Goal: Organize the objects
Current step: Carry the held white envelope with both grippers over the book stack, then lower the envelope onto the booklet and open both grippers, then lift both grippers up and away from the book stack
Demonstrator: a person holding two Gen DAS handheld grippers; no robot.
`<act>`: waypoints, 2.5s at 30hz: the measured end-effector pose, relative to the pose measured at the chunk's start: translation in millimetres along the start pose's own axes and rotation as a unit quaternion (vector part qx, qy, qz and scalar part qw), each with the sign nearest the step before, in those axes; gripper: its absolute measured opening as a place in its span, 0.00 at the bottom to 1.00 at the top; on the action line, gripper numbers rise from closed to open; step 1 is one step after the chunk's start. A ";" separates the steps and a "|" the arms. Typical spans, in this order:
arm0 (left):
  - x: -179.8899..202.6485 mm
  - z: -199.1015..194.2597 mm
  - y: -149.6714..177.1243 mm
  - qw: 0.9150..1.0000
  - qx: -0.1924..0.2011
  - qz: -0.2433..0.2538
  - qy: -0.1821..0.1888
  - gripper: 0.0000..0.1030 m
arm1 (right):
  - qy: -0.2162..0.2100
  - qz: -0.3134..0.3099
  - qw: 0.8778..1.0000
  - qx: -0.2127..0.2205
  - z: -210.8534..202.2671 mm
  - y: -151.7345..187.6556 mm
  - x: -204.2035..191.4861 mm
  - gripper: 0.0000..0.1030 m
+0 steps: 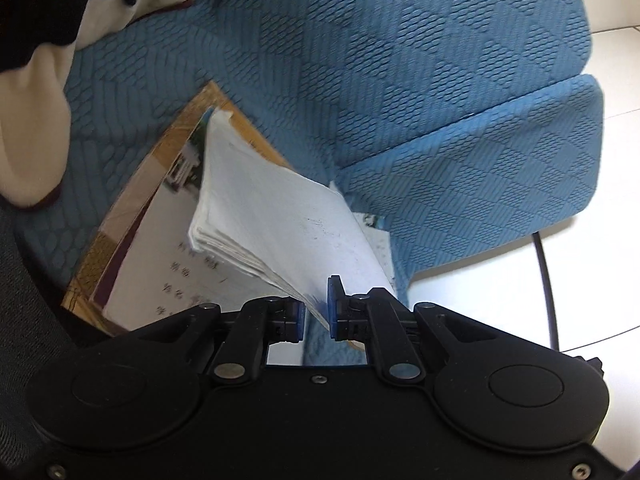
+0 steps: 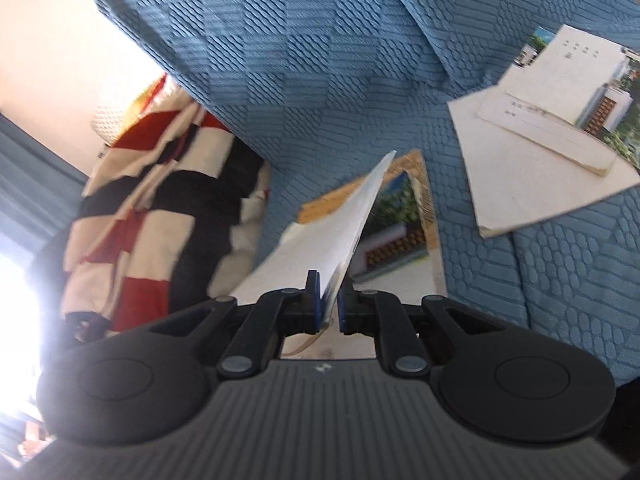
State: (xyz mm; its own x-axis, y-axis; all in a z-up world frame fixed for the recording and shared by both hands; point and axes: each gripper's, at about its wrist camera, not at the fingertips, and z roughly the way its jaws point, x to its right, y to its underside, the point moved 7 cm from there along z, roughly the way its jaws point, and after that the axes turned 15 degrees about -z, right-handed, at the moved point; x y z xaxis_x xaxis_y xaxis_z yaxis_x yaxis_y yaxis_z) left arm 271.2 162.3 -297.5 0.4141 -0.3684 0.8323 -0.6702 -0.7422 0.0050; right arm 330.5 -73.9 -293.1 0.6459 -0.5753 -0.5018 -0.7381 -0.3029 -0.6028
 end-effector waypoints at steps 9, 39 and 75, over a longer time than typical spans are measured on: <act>-26.1 12.6 2.5 0.999 -0.008 -0.015 -0.034 0.09 | 0.038 -0.031 0.999 -0.024 16.8 18.2 1.5 0.11; -17.1 -4.7 33.0 0.988 -0.007 0.047 -0.147 0.63 | 0.103 -0.031 0.992 -0.072 -10.5 38.1 16.0 0.42; 158.7 -74.2 124.6 0.953 0.064 0.283 -0.086 0.96 | 0.166 -0.126 0.971 0.120 -212.5 -7.9 -17.7 0.42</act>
State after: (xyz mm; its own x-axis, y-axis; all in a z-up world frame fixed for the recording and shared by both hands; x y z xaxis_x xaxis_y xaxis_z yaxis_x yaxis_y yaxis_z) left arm 207.7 52.8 -123.6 0.1103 -0.8081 0.5786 -0.7399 -0.4555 -0.4950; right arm 283.5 -222.8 -147.7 0.6723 -0.7311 -0.1158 -0.4723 -0.3033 -0.8276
